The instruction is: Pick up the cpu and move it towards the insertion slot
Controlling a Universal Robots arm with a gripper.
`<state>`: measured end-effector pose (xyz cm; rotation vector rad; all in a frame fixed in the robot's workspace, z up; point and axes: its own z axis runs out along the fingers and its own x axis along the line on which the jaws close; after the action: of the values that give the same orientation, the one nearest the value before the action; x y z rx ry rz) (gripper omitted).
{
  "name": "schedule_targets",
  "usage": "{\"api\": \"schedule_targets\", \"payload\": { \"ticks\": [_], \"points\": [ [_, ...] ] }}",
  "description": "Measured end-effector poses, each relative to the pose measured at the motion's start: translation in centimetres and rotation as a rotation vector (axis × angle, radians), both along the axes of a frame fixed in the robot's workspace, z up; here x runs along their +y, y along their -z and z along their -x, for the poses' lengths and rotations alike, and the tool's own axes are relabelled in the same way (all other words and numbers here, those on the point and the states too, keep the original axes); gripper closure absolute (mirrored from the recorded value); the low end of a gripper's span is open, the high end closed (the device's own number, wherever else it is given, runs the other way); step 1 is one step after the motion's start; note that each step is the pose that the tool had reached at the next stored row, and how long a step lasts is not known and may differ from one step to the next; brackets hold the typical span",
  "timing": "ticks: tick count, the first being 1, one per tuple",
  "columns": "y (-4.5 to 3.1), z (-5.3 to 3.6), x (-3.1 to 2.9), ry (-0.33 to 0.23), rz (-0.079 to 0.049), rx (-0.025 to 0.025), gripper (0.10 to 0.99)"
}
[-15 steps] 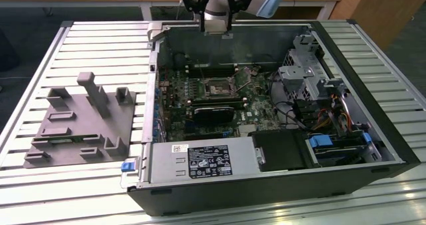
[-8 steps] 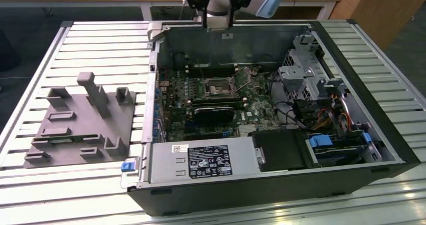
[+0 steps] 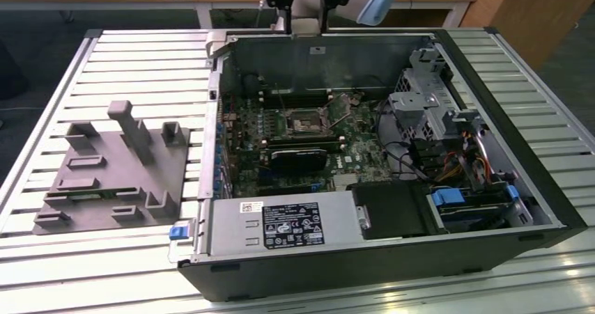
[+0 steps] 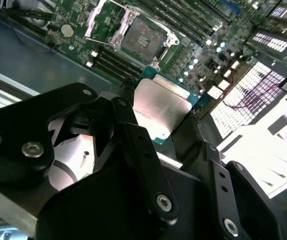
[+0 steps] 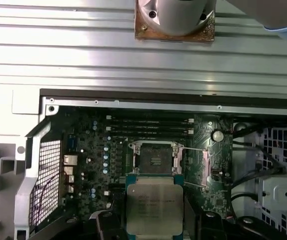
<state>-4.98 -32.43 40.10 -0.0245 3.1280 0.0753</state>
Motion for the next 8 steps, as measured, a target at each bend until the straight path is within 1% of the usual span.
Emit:
{"api": "schedule_targets", "payload": {
  "ticks": [4,8],
  "points": [
    [0.08,-0.16,0.93,0.000,0.000,-0.0022,0.541],
    [0.17,-0.43,1.74,0.000,-0.001,-0.0030,0.541]
  ]
}}
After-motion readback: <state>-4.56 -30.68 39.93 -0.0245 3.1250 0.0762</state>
